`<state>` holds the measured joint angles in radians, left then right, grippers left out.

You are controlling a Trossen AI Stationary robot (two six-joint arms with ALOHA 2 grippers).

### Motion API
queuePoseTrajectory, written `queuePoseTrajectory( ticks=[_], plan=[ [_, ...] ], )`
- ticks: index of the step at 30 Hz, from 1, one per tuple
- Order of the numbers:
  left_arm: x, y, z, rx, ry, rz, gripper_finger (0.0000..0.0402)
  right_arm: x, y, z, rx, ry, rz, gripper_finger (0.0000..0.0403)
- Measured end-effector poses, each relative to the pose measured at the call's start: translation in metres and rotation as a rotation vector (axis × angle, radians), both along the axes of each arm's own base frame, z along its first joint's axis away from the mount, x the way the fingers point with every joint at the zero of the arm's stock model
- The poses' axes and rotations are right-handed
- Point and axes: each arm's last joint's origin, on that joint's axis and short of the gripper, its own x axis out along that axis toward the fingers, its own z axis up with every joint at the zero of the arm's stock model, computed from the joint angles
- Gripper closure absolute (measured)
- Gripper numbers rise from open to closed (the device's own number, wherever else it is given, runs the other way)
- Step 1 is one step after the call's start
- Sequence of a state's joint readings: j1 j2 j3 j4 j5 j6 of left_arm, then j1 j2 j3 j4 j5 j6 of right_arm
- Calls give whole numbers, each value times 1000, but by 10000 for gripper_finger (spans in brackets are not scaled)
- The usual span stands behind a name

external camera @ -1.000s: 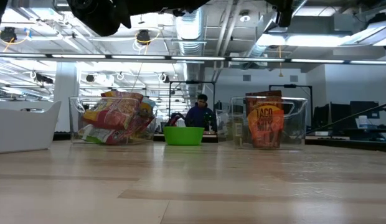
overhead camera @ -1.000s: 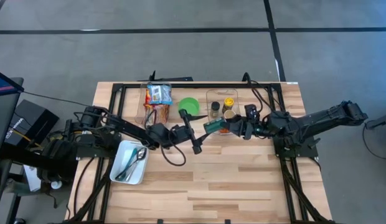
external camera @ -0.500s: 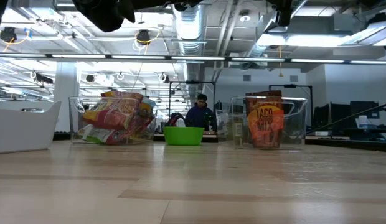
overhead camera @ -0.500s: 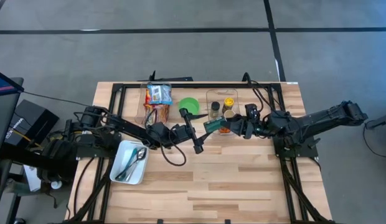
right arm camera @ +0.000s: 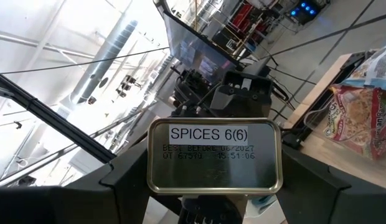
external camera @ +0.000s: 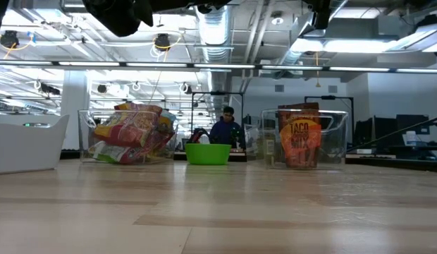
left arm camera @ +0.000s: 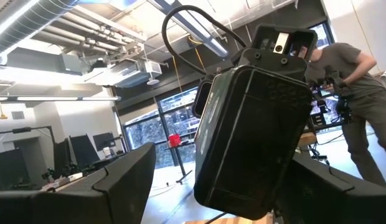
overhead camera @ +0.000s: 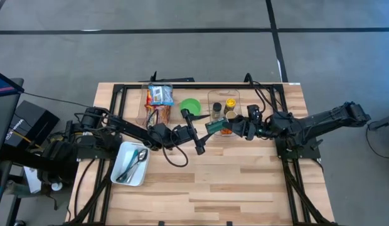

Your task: Pick & Place Food Item

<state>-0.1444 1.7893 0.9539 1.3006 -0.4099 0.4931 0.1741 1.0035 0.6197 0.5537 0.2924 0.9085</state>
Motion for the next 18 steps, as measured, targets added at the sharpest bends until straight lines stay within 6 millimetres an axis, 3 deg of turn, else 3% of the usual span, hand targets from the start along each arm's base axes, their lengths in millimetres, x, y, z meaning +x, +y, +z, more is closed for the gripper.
queuePoseTrajectory(
  ticks=[5,18],
  plan=[
    [0,0,0,-2,1,4,121,0,0,0,0,0,-1,132],
    [1,0,-2,1,19,4,212,0,0,0,18,-2,-6,132]
  ],
)
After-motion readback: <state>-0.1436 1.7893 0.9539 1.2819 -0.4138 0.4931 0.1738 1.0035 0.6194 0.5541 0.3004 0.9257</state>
